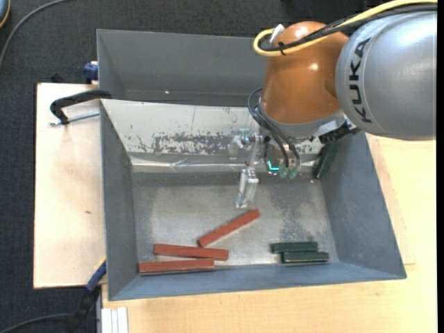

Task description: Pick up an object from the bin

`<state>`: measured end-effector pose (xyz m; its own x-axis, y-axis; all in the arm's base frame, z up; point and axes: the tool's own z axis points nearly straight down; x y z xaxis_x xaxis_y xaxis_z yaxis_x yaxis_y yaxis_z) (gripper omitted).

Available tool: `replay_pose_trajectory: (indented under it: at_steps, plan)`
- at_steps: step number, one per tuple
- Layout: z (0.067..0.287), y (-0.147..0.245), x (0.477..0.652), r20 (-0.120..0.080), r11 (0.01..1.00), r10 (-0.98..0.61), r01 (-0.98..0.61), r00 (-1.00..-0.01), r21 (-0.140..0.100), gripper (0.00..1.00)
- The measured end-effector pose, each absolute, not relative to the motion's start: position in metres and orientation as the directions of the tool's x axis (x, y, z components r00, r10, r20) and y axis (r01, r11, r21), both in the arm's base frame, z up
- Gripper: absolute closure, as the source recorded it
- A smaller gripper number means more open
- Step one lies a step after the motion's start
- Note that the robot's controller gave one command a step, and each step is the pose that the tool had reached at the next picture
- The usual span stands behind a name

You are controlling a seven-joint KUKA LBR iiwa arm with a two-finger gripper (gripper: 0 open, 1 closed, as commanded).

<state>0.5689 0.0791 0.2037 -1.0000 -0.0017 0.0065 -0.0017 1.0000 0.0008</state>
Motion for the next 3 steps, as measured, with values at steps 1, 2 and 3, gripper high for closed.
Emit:
replay_pose_trajectory:
  at_steps: [1,2,3]
  plan:
    - [0.066,0.023,0.529,0.009,0.999,-0.051,-0.051,-0.999,-0.001,0.0]
    - [0.071,0.025,0.533,-0.001,0.999,-0.053,-0.053,-0.999,0.001,1.0]
    - [0.229,0.022,0.539,-0.014,0.991,-0.136,-0.136,-0.991,-0.001,1.0]
